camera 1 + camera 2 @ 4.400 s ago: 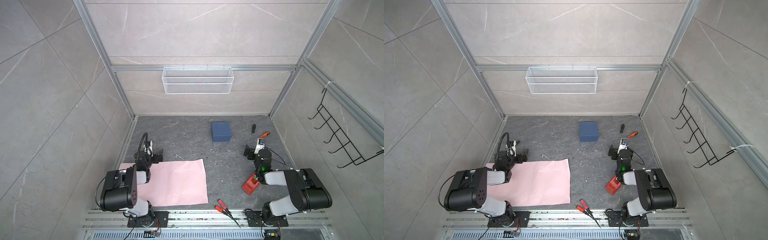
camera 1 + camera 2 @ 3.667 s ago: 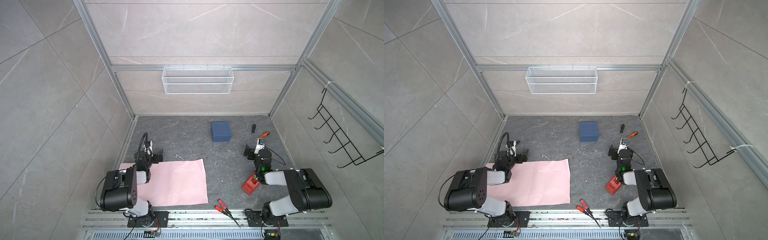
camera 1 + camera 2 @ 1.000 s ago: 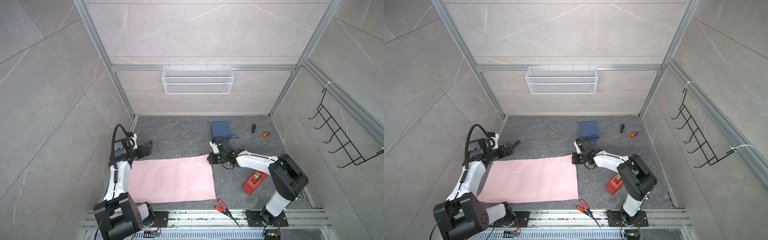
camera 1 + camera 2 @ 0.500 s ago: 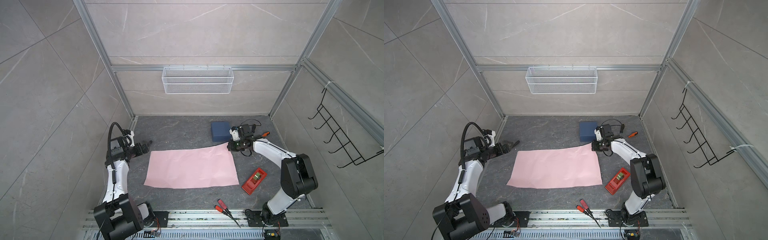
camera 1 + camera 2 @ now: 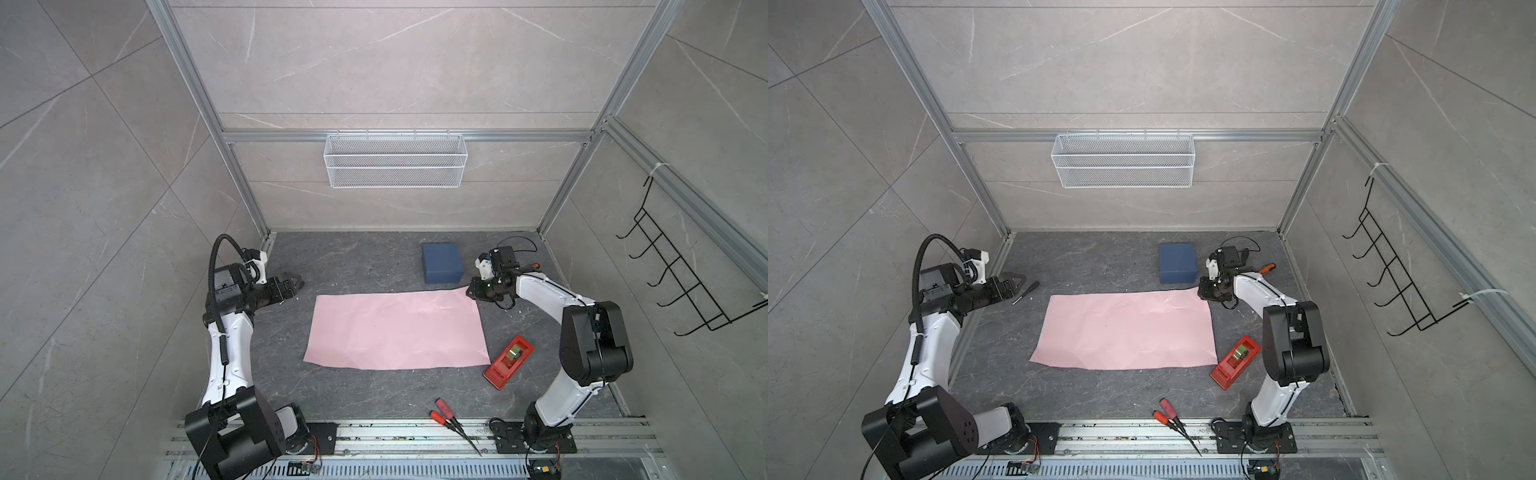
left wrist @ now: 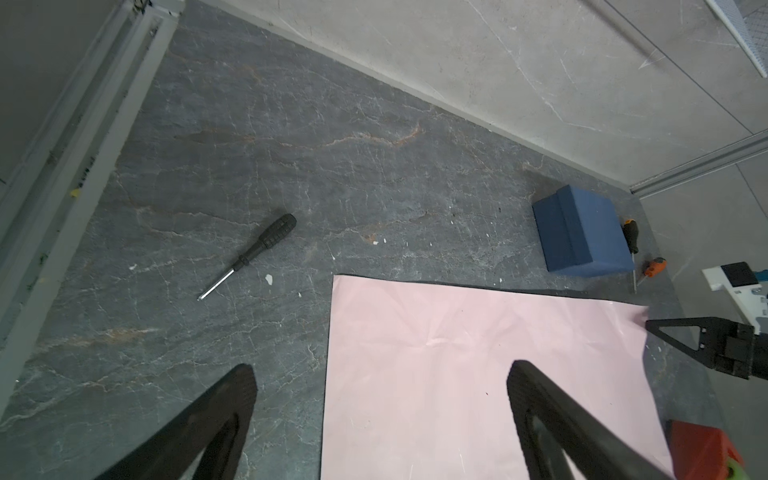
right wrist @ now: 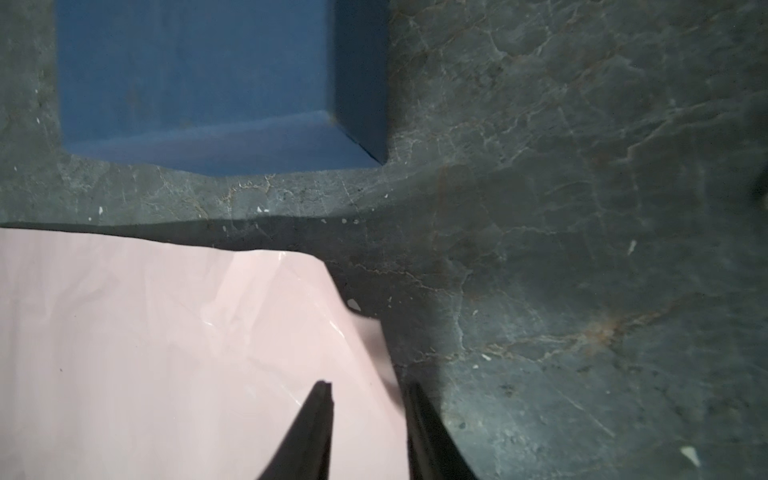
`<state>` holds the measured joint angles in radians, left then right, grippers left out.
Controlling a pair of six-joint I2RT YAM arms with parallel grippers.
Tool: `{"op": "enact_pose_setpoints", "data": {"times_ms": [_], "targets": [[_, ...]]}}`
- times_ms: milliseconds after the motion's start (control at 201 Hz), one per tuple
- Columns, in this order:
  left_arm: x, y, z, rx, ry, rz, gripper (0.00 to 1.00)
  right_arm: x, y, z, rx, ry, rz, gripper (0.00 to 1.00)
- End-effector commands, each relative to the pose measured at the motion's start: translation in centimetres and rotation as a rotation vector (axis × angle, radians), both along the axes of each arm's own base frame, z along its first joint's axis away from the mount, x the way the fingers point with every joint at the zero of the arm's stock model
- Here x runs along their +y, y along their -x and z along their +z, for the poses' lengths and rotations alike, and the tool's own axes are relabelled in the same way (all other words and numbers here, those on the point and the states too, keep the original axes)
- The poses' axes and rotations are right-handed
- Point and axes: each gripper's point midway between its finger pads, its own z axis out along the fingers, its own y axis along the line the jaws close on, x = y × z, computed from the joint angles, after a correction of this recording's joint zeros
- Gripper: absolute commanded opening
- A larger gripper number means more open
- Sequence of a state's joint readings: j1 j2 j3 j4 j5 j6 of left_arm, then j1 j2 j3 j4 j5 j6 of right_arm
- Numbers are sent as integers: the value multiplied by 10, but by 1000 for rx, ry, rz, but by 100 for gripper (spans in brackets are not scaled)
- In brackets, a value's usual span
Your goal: Wrap the gift box in paper
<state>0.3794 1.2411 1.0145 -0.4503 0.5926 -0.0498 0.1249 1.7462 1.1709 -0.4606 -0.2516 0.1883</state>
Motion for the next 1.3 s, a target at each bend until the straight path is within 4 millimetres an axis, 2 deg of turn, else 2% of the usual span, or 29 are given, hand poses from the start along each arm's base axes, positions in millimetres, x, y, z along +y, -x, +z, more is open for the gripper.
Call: {"op": "enact_pose_setpoints", "data": {"times_ms": [0, 184, 244, 388, 488, 568, 717, 862, 1071, 1295], "targets": [[-27, -14, 32, -21, 87, -55, 97, -10, -3, 23, -15, -6, -19, 41], [-86, -49, 49, -22, 57, -157, 97, -25, -19, 52, -46, -48, -55, 51], [-111, -64, 54, -44, 51, -199, 97, -26, -27, 58, -54, -74, -68, 59], [-183, -99, 61, -52, 162, -301, 98, -21, -52, 72, -84, -206, -95, 63], [-231, -122, 47, -6, 163, -345, 97, -13, -71, 79, -103, -293, -103, 65], [-267, -134, 33, 32, 180, -372, 97, -8, -86, 77, -86, -346, -99, 66], [-315, -149, 4, 109, 239, -384, 97, -1, -108, 68, -59, -408, -96, 68], [-344, -156, -24, 173, 252, -373, 97, 2, -119, 53, -45, -427, -95, 69], [-366, -159, -59, 256, 280, -349, 97, 6, -126, 24, 3, -452, -92, 70], [-382, -162, -77, 301, 343, -346, 98, 11, -125, 25, 13, -478, -63, 70]]}}
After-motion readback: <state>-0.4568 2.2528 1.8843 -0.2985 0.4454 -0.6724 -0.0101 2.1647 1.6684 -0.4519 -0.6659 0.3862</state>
